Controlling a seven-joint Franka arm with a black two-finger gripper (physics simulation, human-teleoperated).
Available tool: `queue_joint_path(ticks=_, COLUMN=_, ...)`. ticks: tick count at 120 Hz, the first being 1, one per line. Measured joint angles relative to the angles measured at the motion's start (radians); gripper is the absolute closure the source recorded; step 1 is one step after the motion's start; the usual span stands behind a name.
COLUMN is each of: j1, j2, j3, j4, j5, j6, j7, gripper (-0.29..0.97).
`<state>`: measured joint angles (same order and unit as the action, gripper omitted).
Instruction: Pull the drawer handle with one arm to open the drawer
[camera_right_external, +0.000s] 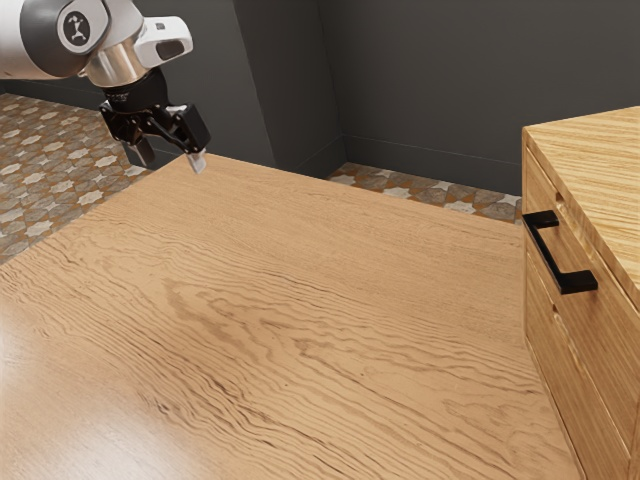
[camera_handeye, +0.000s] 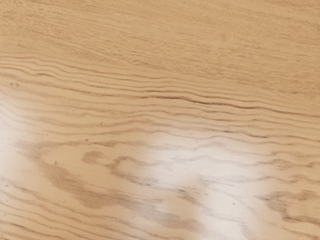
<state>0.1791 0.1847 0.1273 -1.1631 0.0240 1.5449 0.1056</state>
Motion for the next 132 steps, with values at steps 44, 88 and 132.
queue_joint_path(ticks=44, j1=0.066, j2=0.027, j3=-0.039, j4=0.129, j5=-0.016, j6=-0.021, j7=0.029, gripper=0.0)
queue_joint_path(ticks=88, j1=-0.032, j2=-0.022, j3=-0.043, j4=0.14, j5=0.005, j6=-0.039, j7=0.034, gripper=0.0)
queue_joint_path(ticks=132, j1=-0.238, j2=-0.028, j3=-0.055, j4=-0.148, j5=-0.031, j6=-0.018, j7=-0.004, gripper=0.0)
